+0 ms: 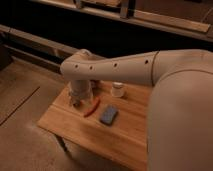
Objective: Place the ceramic cup over the eraser
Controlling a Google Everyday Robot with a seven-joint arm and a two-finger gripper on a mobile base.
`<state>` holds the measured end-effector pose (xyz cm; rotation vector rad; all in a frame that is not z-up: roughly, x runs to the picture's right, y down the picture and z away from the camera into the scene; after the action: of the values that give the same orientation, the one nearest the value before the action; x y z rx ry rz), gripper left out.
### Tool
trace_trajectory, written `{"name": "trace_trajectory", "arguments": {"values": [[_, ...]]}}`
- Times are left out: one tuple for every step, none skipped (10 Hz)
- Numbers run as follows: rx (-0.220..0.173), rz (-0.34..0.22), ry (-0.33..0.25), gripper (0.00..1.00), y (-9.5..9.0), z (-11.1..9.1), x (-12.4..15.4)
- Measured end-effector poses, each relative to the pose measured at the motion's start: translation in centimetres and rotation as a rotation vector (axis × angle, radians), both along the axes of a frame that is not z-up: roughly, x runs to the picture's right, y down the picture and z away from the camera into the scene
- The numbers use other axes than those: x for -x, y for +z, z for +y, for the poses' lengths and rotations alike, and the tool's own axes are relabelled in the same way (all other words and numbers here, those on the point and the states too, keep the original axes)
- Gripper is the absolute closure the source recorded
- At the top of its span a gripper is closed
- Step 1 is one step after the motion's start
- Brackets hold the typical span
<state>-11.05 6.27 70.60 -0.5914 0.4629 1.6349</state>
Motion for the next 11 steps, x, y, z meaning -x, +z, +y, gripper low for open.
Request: {"name": "trace_trajectory", "arguments": {"values": [[-0.008, 0.029, 0.064, 0.35, 0.0, -1.5, -1.3], [-0.009, 0.063, 0.107, 0.35, 0.1, -2.5, -3.2], [-0.003, 0.105, 0.135, 0.35, 0.2, -3.2, -5.6], [0.003, 0.140, 0.150, 0.35, 0.3, -3.5, -7.5], [0.016, 0.186, 0.178, 0.35, 0.5, -3.7, -10.4], [0.020, 0.203, 0.197, 0.35, 0.7, -3.9, -11.9], [0.022, 0.215, 0.205, 0.35, 0.7, -4.0, -12.8], [0.022, 0.205, 0.200, 0.35, 0.7, -4.0, -12.2], [0.022, 0.205, 0.199, 0.35, 0.7, -4.0, -12.1], [0.022, 0.206, 0.199, 0.35, 0.7, -3.9, -12.2], [0.023, 0.206, 0.202, 0.35, 0.7, -4.0, -12.3]]}}
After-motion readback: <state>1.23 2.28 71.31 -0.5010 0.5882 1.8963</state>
